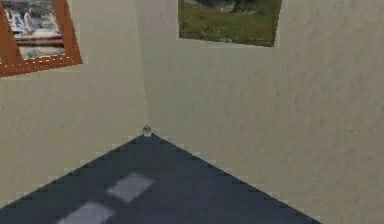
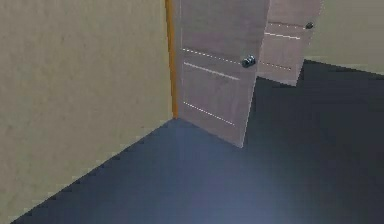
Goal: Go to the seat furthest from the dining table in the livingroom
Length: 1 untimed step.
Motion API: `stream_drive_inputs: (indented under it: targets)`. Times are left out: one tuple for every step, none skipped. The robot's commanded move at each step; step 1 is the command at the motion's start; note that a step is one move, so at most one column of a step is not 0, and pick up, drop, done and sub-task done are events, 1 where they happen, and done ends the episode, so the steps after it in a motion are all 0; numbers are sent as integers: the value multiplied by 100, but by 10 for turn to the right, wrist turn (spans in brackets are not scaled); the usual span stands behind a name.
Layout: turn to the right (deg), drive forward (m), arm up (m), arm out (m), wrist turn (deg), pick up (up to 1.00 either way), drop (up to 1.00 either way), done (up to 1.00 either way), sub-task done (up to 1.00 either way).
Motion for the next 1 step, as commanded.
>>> stream_drive_inputs:
  targets:
    - [0, 35, 0, 0, 0, 0, 0, 0, 0]
